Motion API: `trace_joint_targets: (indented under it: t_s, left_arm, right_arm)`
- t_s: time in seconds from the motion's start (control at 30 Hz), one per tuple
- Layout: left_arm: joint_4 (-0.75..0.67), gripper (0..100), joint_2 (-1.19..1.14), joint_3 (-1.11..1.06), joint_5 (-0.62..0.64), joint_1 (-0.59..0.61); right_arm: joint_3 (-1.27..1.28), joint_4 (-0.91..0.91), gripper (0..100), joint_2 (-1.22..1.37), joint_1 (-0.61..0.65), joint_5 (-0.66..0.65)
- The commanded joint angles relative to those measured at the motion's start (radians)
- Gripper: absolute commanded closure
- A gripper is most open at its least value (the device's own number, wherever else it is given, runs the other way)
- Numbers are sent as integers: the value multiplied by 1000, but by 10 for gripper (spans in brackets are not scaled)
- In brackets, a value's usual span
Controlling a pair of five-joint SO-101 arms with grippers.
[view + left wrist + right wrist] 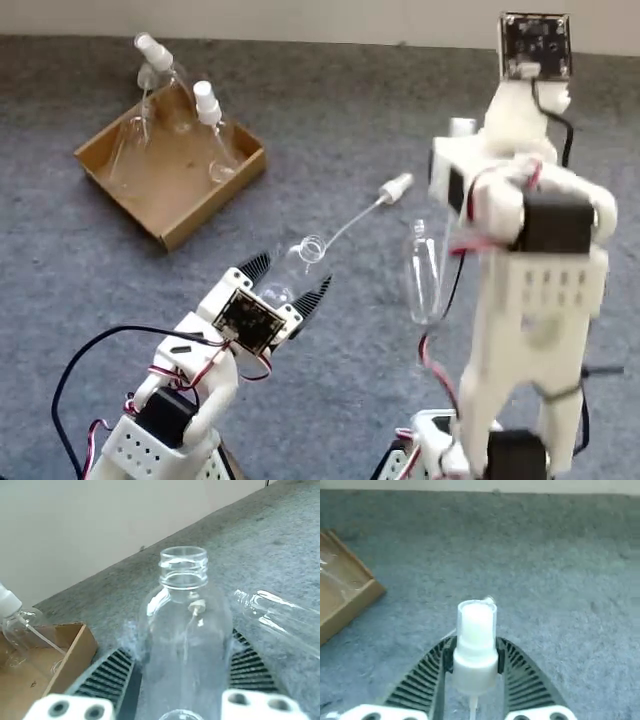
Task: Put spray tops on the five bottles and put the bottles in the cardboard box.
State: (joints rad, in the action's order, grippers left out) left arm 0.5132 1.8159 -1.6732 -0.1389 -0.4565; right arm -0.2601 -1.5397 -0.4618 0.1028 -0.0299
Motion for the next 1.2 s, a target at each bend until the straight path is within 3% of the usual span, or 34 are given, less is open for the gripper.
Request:
trace_joint_targets:
  t_s: [0.0, 0.17, 0.27, 0.5, 0.73, 1.17]
  left_arm:
    - [-71, 902, 15, -21, 95, -15]
    - [-72, 899, 15, -21, 411, -18]
    - [-72, 899, 15, -21, 511, -62]
    - [-69, 901, 15, -21, 351, -295]
    - [-71, 902, 15, -21, 163, -394]
    - [-66, 902, 13, -21, 147, -447]
  right_arm:
    - [-51, -33, 985, -127, 91, 8]
    - [-50, -45, 985, -209, 117, 9]
    - [-50, -44, 985, -237, 119, 11]
    - [-50, -45, 985, -311, 116, 150]
    - [-50, -90, 985, -383, 117, 150]
    - [-50, -13, 985, -441, 119, 157]
